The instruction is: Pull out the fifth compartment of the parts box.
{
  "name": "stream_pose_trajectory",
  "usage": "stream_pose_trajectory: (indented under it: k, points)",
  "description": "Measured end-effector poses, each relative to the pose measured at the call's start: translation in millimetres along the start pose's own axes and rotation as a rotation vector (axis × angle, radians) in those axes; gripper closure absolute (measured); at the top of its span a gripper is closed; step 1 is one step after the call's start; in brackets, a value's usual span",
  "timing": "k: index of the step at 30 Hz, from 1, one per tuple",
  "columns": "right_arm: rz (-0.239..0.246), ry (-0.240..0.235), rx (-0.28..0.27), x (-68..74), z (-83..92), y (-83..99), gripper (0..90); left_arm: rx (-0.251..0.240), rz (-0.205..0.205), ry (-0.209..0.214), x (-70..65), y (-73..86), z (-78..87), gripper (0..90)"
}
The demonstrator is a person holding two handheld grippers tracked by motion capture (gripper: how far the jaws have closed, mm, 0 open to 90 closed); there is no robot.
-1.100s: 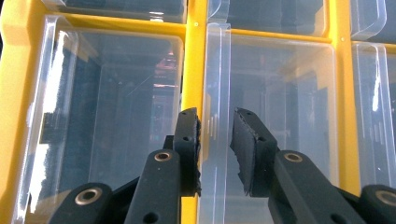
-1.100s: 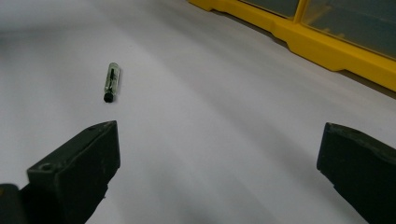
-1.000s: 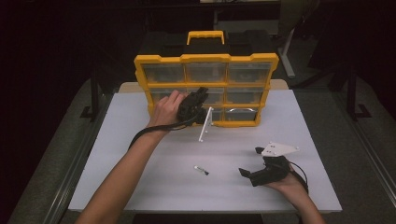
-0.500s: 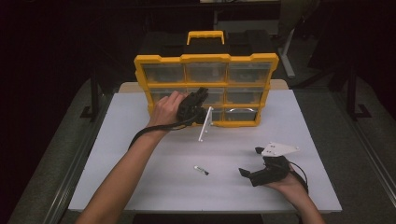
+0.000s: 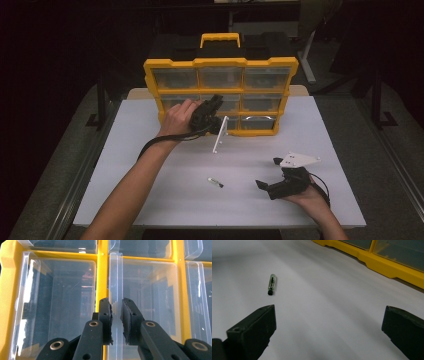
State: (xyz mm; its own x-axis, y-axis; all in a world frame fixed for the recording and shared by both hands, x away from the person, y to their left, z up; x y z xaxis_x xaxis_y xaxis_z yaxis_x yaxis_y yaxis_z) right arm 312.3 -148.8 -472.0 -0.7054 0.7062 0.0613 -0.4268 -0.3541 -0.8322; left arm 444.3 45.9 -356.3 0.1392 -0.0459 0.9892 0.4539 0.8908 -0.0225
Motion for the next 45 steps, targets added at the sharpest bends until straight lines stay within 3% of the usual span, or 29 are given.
stream_pose_trajectory:
  k: [16,20,45]
  points:
    - [-0.002,0.002,0.001,-0.2,0.3,0.0,0.0,-0.011,-0.005,0.003,-0.7,-3.2,7.6,79.3]
    - [0.0,0.001,-0.001,-0.1,0.2,-0.1,0.0,-0.05,0.033,-0.008,-2.8,-6.8,7.6,79.3]
    - [-0.001,0.001,-0.005,0.5,1.0,-1.0,0.0,-0.048,0.008,-0.006,-2.3,-15.4,23.9,79.5]
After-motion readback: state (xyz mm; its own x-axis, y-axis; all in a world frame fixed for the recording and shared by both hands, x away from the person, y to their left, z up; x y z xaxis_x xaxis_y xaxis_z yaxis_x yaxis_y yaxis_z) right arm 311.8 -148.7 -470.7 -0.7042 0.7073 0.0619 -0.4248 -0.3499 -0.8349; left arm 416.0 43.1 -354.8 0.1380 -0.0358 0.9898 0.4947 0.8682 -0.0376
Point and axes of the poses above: each handheld gripper's, and its own axes: z roughly backward along the jaws, y roughly out of its underside, x roughly to its left, the point moved 7 cm from there along -z, roughly forward along the jaws, and after that the axes turned 3 degrees about y, right-handed, at the moved point
